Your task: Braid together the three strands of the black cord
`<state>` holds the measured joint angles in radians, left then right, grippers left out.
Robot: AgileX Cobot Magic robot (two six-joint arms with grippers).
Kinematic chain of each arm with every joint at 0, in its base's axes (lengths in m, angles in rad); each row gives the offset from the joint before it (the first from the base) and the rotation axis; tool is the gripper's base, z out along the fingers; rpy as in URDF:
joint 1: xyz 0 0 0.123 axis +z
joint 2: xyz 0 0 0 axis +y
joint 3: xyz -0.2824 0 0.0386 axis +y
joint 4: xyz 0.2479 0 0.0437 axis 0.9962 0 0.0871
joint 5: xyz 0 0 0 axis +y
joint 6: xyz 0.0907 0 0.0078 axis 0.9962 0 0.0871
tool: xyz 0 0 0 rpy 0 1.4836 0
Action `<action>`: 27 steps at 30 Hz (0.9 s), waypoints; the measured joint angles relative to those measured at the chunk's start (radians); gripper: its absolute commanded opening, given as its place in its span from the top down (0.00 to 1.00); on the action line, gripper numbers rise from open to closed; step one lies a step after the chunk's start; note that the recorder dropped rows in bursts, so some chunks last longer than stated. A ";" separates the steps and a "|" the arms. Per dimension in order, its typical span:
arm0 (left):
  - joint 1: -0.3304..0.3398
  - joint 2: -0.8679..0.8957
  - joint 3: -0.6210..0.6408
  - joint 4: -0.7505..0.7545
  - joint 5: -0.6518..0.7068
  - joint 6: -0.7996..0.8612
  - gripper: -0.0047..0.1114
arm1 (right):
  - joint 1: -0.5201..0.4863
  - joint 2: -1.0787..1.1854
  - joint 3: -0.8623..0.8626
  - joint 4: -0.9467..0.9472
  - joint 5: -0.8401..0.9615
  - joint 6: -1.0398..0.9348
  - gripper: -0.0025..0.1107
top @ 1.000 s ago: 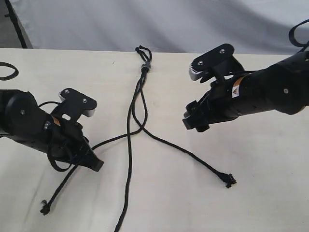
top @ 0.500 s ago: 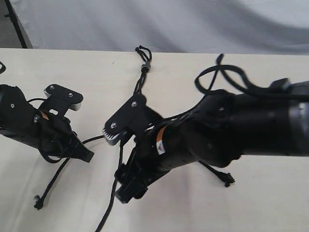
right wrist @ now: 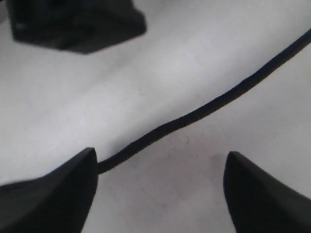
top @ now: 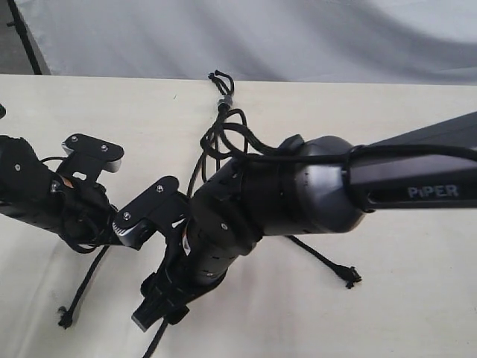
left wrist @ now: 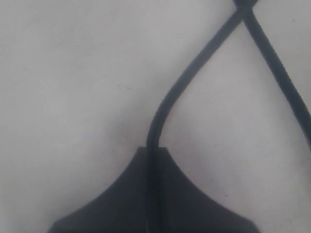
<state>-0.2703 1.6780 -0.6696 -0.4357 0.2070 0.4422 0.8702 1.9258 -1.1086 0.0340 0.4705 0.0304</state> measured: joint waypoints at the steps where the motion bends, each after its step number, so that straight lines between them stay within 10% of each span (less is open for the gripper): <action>1: 0.000 0.000 0.000 -0.002 -0.003 0.000 0.96 | 0.002 0.005 0.000 0.003 0.000 0.006 0.51; 7: 0.000 0.002 0.000 -0.002 -0.007 0.000 0.96 | 0.008 0.026 0.000 0.012 -0.014 0.027 0.68; 22: 0.000 0.002 0.002 -0.009 -0.007 0.000 0.96 | 0.015 0.060 -0.006 0.052 -0.074 0.112 0.44; 27: 0.000 0.002 0.002 -0.009 -0.005 -0.002 0.96 | 0.015 0.066 -0.019 0.009 -0.052 0.105 0.73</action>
<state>-0.2703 1.6805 -0.6680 -0.4451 0.2019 0.4405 0.8847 1.9920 -1.1274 0.0426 0.4184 0.1355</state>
